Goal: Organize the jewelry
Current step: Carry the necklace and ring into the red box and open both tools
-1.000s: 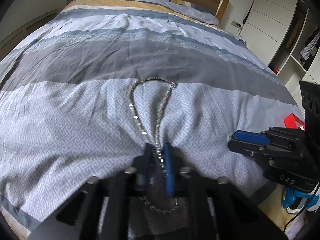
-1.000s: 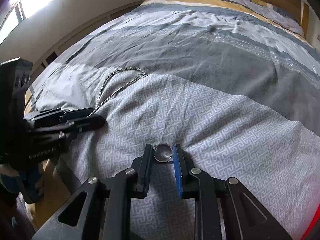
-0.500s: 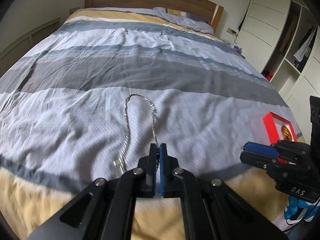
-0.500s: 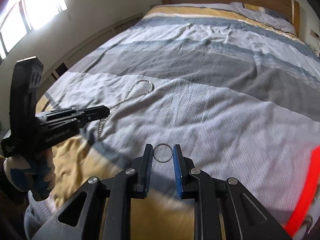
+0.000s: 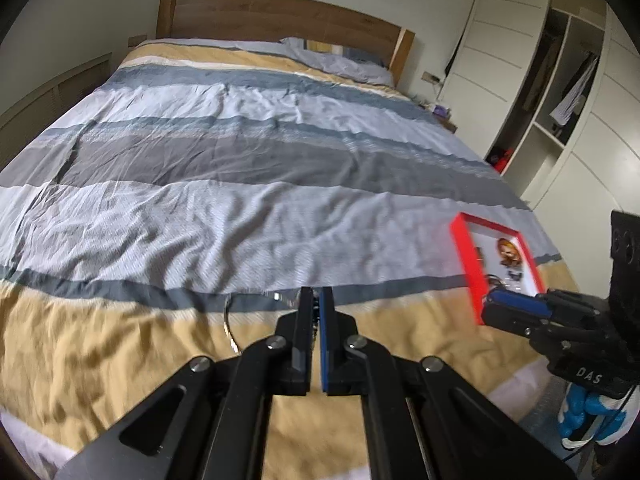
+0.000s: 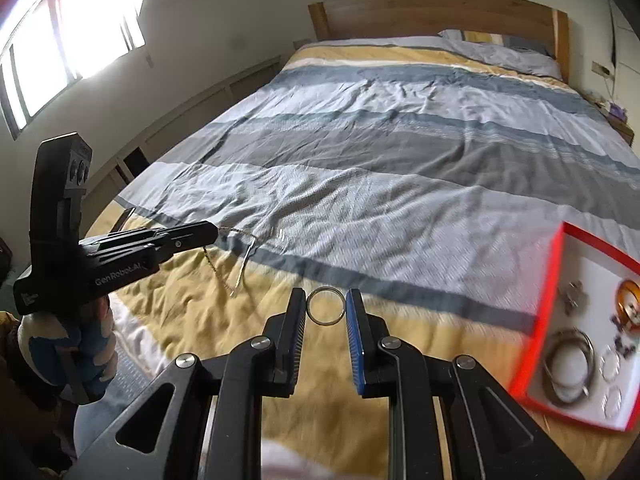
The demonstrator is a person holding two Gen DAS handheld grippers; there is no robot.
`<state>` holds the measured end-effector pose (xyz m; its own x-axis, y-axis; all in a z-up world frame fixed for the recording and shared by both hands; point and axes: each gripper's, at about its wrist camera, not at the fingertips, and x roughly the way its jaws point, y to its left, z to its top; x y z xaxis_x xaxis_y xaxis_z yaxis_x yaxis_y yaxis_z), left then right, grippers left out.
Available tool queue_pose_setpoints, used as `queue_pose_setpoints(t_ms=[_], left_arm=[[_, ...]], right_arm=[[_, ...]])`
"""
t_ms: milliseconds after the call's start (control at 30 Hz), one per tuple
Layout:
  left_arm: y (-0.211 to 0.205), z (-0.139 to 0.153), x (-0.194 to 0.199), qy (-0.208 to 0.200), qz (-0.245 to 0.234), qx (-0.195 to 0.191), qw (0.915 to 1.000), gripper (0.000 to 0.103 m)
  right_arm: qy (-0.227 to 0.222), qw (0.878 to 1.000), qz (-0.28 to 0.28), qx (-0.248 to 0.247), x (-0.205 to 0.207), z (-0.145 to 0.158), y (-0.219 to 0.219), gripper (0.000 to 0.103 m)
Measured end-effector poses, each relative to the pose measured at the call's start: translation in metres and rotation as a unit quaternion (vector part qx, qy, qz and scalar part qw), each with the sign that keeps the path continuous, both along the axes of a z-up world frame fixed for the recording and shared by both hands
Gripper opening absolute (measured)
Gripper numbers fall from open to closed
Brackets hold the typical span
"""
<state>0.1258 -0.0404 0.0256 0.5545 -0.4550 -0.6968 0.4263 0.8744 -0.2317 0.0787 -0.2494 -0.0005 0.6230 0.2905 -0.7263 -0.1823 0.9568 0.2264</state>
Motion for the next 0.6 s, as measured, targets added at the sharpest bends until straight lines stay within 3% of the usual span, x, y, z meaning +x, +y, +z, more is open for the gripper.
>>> queue_pose_setpoints(t_ms=[333, 600], left_arm=[[-0.028, 0.055, -0.056, -0.042, -0.035, -0.023, 0.9982, 0.002], [-0.092, 0.1, -0.076, -0.072, -0.089, -0.048, 0.9923, 0.002]], right_arm=[[-0.034, 0.999, -0.042, 0.001, -0.07, 0.03, -0.034, 0.02], [-0.051, 0.995, -0.08, -0.003, -0.103, 0.045, -0.075, 0.02]])
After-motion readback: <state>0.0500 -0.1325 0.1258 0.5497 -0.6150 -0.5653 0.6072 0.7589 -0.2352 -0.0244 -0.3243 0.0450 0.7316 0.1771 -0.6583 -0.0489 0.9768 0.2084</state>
